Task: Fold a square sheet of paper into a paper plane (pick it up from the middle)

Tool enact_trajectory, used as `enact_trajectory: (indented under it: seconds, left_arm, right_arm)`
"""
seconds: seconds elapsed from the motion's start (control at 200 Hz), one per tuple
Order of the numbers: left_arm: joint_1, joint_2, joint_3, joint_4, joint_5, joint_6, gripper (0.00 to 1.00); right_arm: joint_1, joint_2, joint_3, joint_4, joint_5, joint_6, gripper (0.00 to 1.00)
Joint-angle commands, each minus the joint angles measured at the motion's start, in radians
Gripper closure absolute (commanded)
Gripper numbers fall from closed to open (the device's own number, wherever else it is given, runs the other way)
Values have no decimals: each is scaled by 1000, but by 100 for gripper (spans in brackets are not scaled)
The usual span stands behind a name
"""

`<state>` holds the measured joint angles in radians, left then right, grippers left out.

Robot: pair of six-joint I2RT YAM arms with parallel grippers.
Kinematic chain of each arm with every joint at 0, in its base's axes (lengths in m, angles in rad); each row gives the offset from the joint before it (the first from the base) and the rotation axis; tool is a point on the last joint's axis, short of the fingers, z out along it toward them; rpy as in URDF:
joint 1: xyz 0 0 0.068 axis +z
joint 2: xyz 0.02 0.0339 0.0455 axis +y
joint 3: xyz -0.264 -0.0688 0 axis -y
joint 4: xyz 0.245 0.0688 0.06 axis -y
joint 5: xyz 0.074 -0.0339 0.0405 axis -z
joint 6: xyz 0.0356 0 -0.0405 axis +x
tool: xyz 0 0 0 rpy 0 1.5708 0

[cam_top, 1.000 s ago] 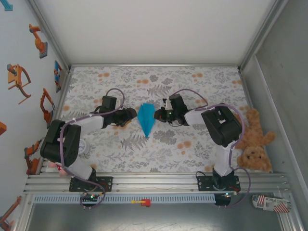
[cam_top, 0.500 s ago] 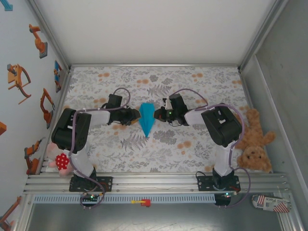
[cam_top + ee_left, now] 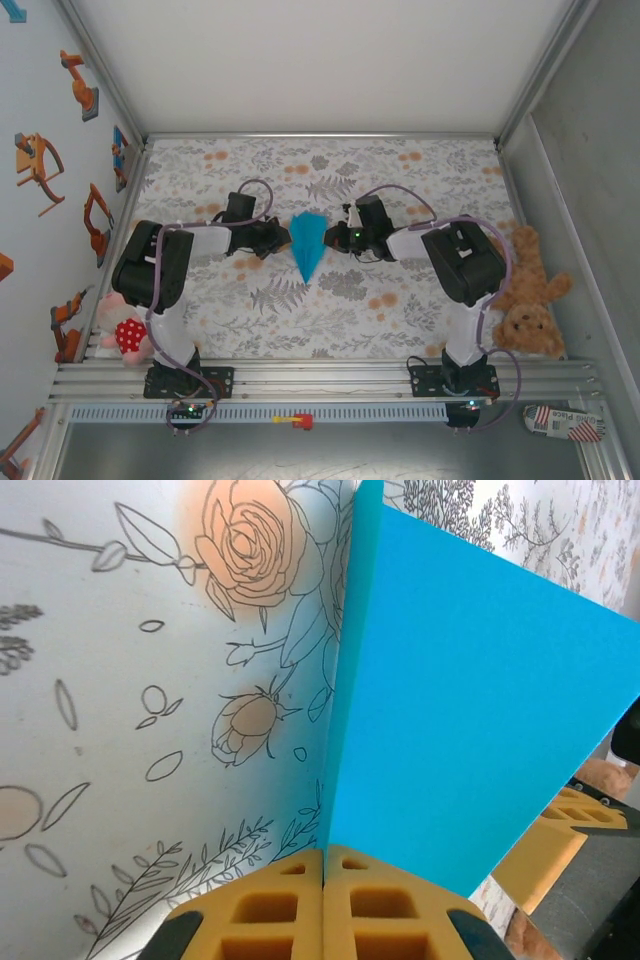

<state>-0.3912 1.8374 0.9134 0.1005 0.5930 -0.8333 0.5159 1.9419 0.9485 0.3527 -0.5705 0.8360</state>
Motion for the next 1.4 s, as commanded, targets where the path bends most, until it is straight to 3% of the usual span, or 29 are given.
enact_trajectory:
  seconds: [0.0, 0.175, 0.406, 0.641, 0.741, 1.062, 1.392]
  left_arm:
    - [5, -74, -13, -44, -62, 35, 98]
    - [1, -102, -32, -57, -109, 40, 98]
    - [-9, -48, -37, -15, -86, 22, 97]
    - [-17, -35, -32, -11, -75, 19, 97]
    - [-20, -37, -34, -11, -77, 16, 97]
    - [-24, -45, -38, -14, -82, 7, 97]
    - [-25, -48, -31, -25, -79, 13, 97]
  right_arm:
    - [-8, -54, -10, -39, 47, -40, 100]
    - [-10, -57, -19, -51, 75, -42, 100]
    - [-10, -31, -6, -63, 58, -35, 100]
    - [-4, -130, 21, -210, 134, -111, 63]
    - [21, -193, 43, -320, 231, -165, 54]
    - [231, -158, 174, -536, 465, -209, 52]
    - [295, -36, 280, -558, 440, -206, 49]
